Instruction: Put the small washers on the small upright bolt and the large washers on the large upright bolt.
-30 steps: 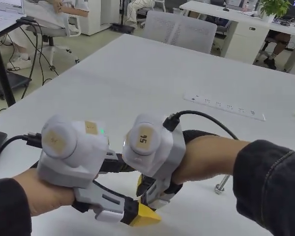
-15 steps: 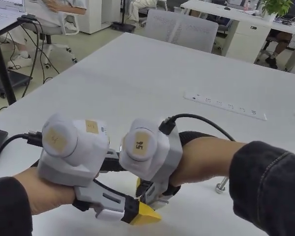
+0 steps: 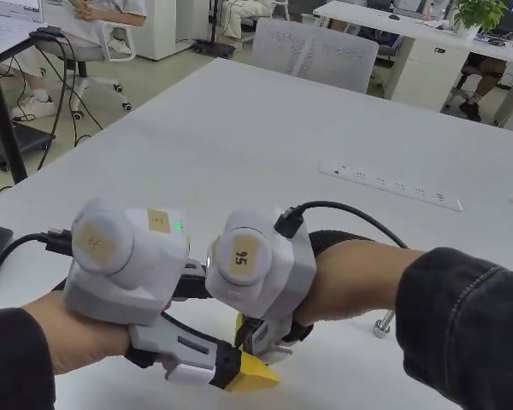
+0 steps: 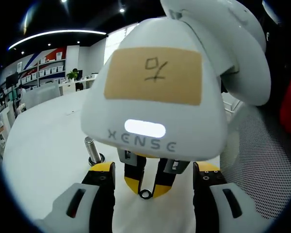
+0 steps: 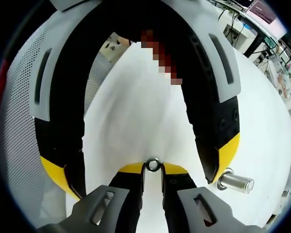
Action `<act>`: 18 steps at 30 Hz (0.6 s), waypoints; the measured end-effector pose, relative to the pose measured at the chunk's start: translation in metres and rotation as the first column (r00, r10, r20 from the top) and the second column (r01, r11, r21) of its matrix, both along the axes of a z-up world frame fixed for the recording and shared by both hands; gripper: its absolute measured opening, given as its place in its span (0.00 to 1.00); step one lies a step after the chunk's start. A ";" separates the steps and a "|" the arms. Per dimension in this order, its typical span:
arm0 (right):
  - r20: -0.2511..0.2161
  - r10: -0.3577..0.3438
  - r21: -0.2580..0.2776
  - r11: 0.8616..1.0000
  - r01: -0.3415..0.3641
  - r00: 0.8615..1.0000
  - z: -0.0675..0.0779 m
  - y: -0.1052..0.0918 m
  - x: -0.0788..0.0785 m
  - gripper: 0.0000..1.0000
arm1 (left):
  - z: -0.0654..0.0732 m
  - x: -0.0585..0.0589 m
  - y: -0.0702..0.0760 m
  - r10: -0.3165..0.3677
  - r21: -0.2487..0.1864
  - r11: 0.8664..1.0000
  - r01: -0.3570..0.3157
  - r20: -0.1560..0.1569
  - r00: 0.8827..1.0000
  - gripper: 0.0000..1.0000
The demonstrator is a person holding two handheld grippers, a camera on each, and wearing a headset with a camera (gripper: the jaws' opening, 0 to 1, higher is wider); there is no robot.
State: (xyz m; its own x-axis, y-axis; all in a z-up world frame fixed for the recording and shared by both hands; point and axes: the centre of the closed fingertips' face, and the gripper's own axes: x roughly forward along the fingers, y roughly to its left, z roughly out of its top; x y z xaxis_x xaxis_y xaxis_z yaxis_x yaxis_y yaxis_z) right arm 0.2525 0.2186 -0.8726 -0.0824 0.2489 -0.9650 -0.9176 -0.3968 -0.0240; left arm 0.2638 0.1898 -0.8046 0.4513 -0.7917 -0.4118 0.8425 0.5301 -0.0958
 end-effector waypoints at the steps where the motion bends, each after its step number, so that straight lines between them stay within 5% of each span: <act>1: 0.000 -0.001 0.001 1.000 0.001 1.000 0.000 0.000 0.000 0.14 | 0.000 0.000 0.000 0.000 0.001 1.000 0.000 -0.001 1.000 0.64; 18: -0.008 -0.049 -0.010 0.999 0.049 0.999 0.001 -0.017 0.007 0.13 | -0.002 -0.001 -0.002 -0.010 0.009 1.000 0.010 -0.004 1.000 0.64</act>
